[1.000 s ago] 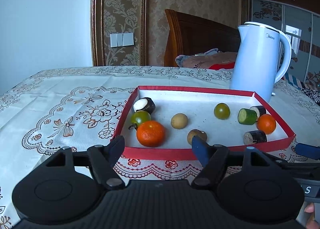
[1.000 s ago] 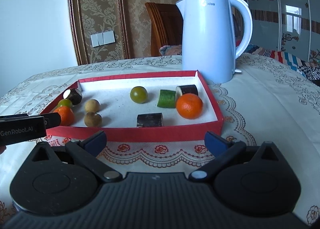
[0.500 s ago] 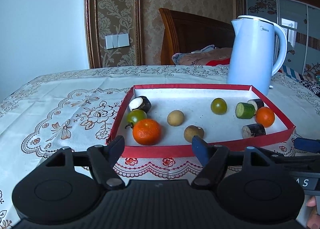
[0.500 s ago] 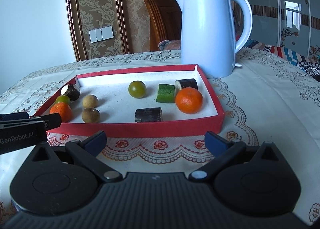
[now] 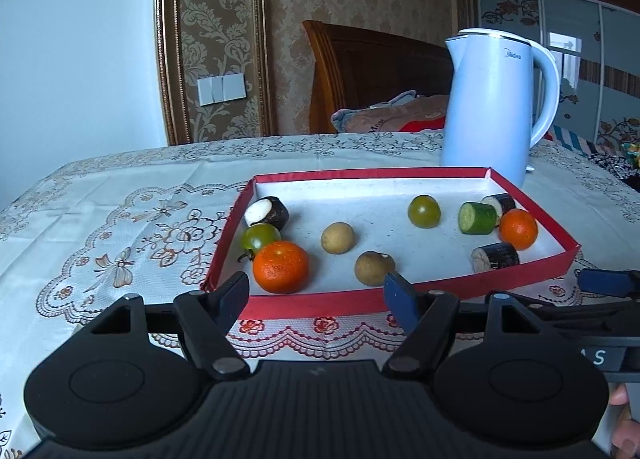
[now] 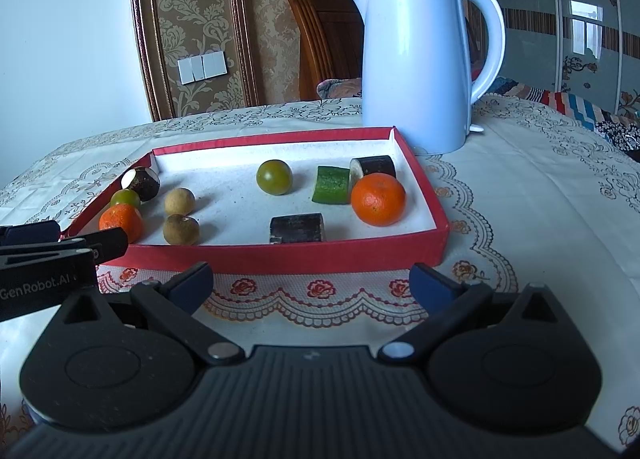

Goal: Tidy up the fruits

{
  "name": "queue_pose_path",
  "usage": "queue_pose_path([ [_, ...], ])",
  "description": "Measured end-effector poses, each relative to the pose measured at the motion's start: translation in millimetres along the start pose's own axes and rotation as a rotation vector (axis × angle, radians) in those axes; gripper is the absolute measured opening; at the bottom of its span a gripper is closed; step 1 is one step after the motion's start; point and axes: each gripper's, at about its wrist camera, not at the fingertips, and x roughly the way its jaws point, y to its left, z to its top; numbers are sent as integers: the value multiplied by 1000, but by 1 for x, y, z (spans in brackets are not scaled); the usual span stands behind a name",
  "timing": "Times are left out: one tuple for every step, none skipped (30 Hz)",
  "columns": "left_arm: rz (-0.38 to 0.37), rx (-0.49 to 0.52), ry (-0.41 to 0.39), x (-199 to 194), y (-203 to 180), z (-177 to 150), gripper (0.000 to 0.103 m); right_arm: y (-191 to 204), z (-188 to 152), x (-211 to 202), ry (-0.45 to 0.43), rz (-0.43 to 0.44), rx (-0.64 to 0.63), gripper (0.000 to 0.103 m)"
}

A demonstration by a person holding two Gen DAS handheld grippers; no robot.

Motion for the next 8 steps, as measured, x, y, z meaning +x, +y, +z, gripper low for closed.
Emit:
queue_pose_path([
  [-4, -2, -1, 0, 1, 0, 74, 0, 0, 0, -1, 0, 1, 103],
  [-7, -6, 0, 0, 1, 0, 74, 0, 0, 0, -1, 1, 1, 103],
  [-9, -12, 6, 0, 3, -1, 74, 0, 0, 0, -1, 1, 2, 103],
  [-16, -23, 18, 0, 4, -2, 74, 0, 0, 0, 0, 1, 2, 103],
  [-28, -38, 29, 0, 7, -3, 74, 0, -1, 0, 0, 1, 2, 103],
  [-40, -52, 36, 0, 9, -4, 74, 0, -1, 1, 0, 1, 3, 103],
  [-47, -60, 42, 0, 11, -5, 74, 0, -1, 1, 0, 1, 4, 103],
  [-50, -65, 49, 0, 13, -6, 74, 0, -1, 1, 1, 1, 3, 103],
])
